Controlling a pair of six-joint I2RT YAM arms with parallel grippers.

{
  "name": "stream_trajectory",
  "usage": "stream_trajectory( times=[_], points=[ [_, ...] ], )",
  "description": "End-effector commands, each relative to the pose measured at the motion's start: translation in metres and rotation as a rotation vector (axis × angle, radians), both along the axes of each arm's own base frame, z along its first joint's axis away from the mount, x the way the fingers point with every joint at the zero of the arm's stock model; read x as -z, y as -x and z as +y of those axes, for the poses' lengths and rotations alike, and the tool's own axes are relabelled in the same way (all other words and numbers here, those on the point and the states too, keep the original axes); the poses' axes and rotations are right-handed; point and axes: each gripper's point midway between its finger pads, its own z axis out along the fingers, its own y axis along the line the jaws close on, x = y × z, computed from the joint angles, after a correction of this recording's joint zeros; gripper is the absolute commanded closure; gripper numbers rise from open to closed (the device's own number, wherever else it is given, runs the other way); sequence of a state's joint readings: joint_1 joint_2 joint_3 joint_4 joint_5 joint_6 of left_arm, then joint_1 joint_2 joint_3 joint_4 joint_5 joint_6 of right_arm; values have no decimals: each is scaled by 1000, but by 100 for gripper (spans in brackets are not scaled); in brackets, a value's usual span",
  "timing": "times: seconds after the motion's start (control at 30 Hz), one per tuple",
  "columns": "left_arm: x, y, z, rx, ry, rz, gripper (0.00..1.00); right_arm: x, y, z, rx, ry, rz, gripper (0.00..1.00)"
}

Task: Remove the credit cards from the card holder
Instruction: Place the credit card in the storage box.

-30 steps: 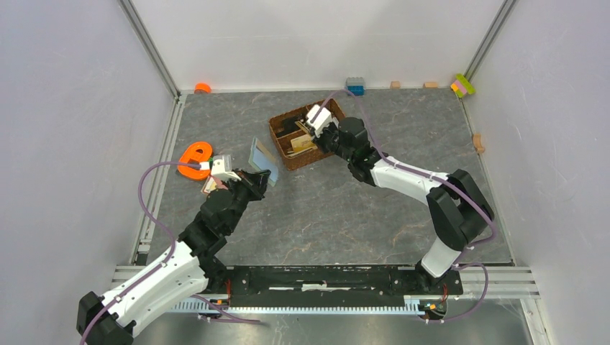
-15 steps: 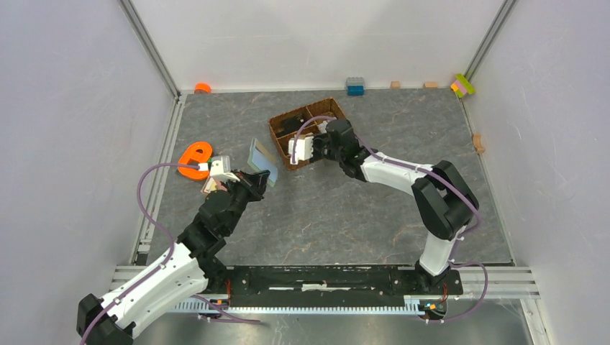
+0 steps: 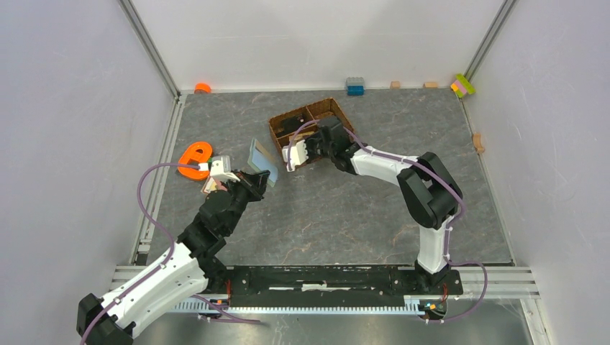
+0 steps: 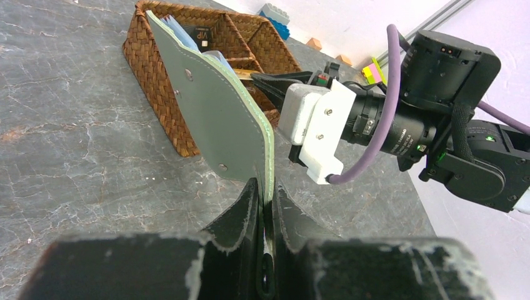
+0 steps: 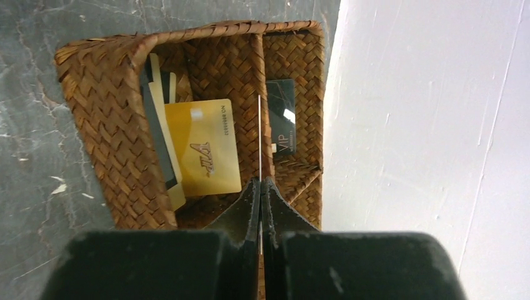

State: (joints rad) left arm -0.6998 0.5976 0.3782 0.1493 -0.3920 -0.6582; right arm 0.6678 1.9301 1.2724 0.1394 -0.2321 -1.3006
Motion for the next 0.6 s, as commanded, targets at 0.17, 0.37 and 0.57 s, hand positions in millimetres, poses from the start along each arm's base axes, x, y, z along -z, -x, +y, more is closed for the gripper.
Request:
stream_trajectory(
  times=[0.17,0.37,0.57],
  points=[
    [-12,-3,4,-33,52,-21,98,-28,-2,17,-57,-50,-88,62],
    [-12,-3,5,-37,53,-22,98,-60,17,1,26,-204,-146,48],
    [-13,-4,0,-14,45,-34,98,-106,39,-32,349,-614,-1,30]
  ],
)
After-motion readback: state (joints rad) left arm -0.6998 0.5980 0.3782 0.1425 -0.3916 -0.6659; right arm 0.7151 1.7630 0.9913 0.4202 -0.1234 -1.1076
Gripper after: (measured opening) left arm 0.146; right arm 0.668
